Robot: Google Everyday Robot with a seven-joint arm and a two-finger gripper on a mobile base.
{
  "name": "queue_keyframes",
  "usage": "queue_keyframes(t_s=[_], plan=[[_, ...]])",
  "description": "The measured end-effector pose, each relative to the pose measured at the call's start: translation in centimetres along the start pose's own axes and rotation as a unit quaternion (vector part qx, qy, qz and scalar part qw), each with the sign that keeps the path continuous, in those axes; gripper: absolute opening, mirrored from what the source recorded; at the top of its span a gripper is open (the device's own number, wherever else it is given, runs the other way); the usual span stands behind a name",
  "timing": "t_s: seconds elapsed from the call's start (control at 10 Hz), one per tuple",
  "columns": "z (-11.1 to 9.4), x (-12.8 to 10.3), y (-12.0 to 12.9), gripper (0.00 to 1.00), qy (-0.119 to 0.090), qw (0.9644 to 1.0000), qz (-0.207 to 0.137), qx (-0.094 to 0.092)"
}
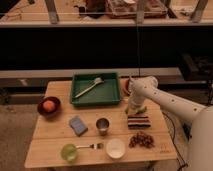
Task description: Place pepper in paper cup
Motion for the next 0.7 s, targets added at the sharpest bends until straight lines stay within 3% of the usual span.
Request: queue_keyframes(t_s=[0.2,0.3,0.7], plan=[[-1.5,0.2,0.3,0.1,-0.01,0.9999,0.001,0.008],[-2.5,-0.1,0.5,0.04,-0.016,0.9998,-0.001,0.01],[-9.2,-3.0,3.9,0.0,-0.072,0.9967,-0.038,0.012]])
